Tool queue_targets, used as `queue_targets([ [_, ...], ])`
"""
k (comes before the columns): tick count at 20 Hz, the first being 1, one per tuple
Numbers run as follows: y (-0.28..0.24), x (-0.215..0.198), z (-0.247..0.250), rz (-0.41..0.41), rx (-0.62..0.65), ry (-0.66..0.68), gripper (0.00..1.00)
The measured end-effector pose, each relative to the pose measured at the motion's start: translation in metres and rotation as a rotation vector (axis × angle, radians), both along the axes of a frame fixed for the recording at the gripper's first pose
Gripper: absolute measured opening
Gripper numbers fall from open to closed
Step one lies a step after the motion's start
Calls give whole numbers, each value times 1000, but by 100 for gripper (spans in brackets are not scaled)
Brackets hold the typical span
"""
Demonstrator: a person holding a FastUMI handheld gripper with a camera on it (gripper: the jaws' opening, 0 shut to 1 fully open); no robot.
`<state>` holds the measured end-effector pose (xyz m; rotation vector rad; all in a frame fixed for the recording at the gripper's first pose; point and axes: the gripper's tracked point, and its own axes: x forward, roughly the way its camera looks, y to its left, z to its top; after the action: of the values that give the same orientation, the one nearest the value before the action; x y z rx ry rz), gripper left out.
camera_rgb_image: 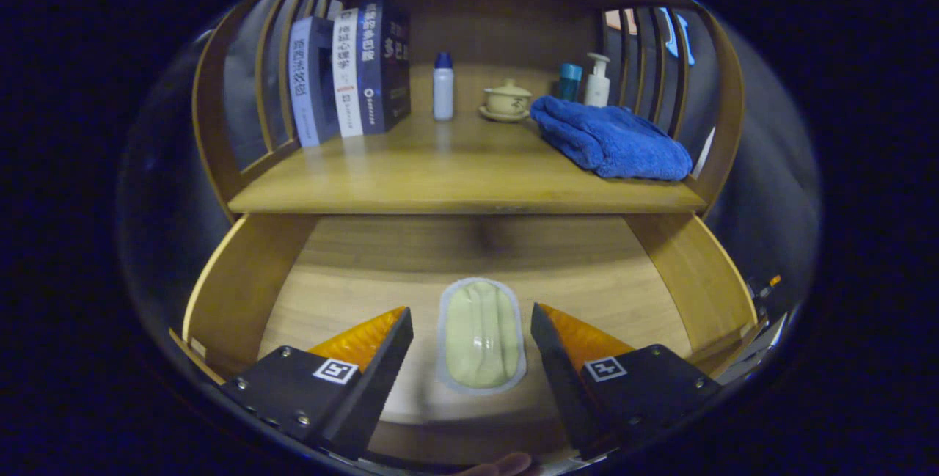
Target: Pull open the drawer, take out the items inside it, and place them on the countertop above the cabinet.
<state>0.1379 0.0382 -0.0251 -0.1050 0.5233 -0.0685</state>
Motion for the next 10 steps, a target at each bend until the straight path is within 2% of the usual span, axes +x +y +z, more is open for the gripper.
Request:
queue_targets([
  [2, -5, 5, -4, -16, 11, 47, 96],
  [6, -7, 19, -29, -54, 75, 136, 58],
  [8, -8, 18, -23, -50, 59, 107, 38],
  [10, -10, 16, -7, -63, 35, 52, 38],
])
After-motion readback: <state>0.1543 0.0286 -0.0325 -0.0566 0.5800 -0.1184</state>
